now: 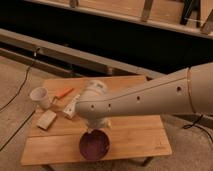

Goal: Pick up the ceramic bowl

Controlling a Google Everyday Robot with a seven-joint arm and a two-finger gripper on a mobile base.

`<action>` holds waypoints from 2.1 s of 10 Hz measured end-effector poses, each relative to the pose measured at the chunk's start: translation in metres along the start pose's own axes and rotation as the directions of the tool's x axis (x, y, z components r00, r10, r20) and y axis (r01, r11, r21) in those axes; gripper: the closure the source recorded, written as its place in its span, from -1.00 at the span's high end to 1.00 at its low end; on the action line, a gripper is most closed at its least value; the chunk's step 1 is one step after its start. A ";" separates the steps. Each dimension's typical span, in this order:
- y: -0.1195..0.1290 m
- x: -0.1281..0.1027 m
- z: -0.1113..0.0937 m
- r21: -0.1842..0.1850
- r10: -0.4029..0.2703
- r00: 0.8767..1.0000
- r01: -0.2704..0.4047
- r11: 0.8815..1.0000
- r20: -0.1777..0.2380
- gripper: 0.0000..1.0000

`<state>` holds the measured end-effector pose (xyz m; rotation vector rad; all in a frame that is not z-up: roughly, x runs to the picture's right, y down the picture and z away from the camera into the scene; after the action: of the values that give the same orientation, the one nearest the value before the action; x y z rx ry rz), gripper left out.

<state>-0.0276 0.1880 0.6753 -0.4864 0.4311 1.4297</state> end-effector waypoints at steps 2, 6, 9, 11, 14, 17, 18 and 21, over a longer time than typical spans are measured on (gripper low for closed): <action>-0.012 -0.012 0.016 -0.032 0.024 0.999 -0.023 0.999 0.030 0.30; -0.026 -0.027 0.044 -0.003 -0.046 0.999 0.046 0.999 0.012 0.30; -0.021 -0.028 0.058 0.037 -0.200 0.978 0.202 0.979 -0.052 0.30; -0.012 -0.028 0.058 0.005 -0.312 0.946 0.314 0.949 -0.088 0.30; 0.000 -0.033 0.049 -0.100 -0.408 0.909 0.400 0.911 -0.083 0.30; -0.007 -0.036 0.048 -0.111 -0.458 0.884 0.448 0.887 -0.092 0.30; -0.011 -0.036 0.050 -0.096 -0.477 0.872 0.469 0.878 -0.108 0.30; -0.009 -0.034 0.060 -0.053 -0.539 0.826 0.538 0.841 -0.161 0.30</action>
<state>-0.0220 0.1927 0.7442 -0.6780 0.3850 0.8404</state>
